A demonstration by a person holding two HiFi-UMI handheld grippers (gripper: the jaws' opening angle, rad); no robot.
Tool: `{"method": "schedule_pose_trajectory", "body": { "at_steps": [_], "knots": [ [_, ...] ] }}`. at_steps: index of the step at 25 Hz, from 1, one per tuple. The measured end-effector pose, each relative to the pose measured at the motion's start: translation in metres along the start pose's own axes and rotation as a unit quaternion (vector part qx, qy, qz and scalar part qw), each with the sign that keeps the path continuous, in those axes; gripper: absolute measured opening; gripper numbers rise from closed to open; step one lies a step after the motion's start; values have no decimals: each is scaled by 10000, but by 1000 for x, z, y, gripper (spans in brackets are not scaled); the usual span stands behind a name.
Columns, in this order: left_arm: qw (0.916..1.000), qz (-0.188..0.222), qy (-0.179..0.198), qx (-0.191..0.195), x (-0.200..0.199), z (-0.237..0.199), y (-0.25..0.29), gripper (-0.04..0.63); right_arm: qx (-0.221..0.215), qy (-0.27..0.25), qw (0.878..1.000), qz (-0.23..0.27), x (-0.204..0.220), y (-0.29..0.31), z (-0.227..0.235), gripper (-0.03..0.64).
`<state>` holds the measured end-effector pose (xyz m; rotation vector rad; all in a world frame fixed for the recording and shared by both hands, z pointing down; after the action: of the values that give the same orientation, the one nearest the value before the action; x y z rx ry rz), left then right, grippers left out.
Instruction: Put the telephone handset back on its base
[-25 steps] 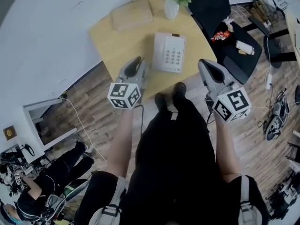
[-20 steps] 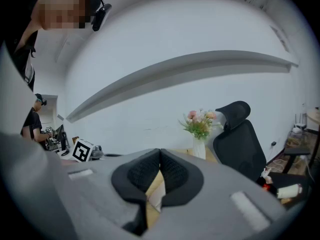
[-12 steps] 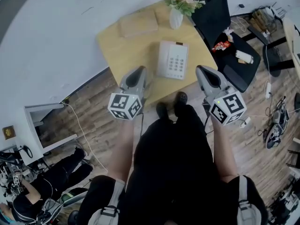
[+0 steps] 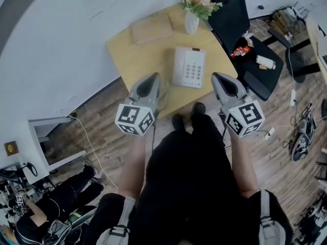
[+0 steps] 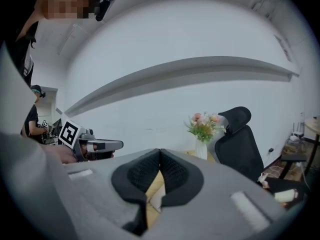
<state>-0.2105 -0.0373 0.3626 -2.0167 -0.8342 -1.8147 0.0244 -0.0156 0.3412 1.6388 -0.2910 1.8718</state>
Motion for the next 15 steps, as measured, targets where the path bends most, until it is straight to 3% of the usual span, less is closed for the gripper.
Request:
{"method": "schedule_pose_trajectory", "body": {
  "at_steps": [15],
  "knots": [
    [9998,-94,-9,165,-2,7,5,11,143,-26,9998,-133,0,-4,2,3]
  ]
}}
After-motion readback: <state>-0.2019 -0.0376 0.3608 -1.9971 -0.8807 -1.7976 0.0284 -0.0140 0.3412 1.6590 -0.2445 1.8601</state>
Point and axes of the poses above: the fingertips, and each gripper's own axes: y forward along the fingers, z to its right, x out of its underside, the point moved 5 cm from there along -y, backward along the fingers, and after that the axes turned 3 degrees about y, right-handed, at the moved point
